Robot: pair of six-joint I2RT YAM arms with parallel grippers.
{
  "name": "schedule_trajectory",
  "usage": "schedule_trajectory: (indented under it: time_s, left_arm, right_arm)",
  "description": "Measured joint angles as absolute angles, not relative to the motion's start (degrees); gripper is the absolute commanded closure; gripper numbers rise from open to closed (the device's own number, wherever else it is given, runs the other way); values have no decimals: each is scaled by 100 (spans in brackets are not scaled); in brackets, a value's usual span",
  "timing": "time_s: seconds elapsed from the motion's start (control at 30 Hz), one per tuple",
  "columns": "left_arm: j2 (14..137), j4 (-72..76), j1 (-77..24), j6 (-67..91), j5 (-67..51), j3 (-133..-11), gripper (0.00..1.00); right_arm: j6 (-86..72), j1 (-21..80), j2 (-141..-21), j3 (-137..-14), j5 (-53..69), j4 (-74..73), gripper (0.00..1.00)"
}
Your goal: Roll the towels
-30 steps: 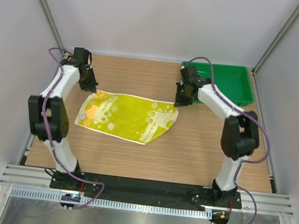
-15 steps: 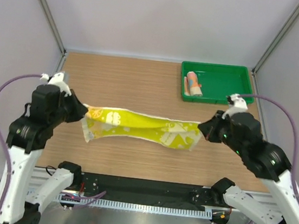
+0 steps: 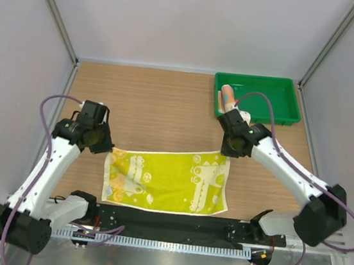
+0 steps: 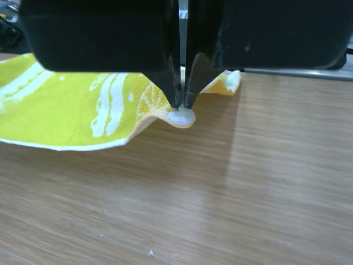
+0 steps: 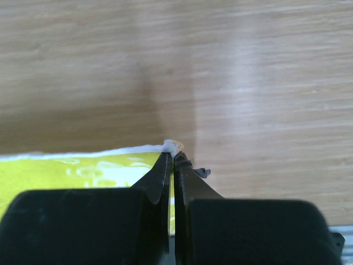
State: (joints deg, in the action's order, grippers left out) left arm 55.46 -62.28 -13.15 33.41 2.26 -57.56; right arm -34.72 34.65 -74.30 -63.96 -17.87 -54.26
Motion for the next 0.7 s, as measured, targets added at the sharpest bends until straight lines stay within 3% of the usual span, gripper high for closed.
schedule_trajectory:
  time_s: [0.17, 0.5, 0.53, 0.57, 0.6, 0.63, 0.67, 0.7]
  left_arm:
    - [6936, -5555, -1238, 3129, 451, -5911, 100]
    - [9376, -4965, -668, 2692, 690, -7172, 100]
    - [9568, -4954, -628, 2668, 690, -7330, 100]
    - [9751, -4950, -591, 2652, 670, -7498, 98]
    - [9946, -4954, -552, 2635, 644, -7679, 88]
    - [10123, -4974, -515, 2602, 635, -7881, 64]
    - [10278, -4974, -491, 2550, 635, -8073, 54]
    - [10396, -4978, -469, 2526, 631, -8235, 47]
  right_arm:
    - [-3142, 2790, -8897, -6674, -1520, -4788, 99]
    - [-2517, 2394, -10980, -8641, -1181, -4379, 98]
    - [-2488, 2370, -11098, -8805, -1179, -4386, 91]
    - [-2460, 2340, -11214, -8965, -1184, -4416, 58]
    - [-2458, 2320, -11314, -9102, -1190, -4436, 41]
    - [-2429, 2265, -11399, -9223, -1214, -4473, 29]
    - [-2386, 2226, -11467, -9325, -1240, -4528, 11]
    - [-2362, 2196, -11504, -9393, -1282, -4560, 6]
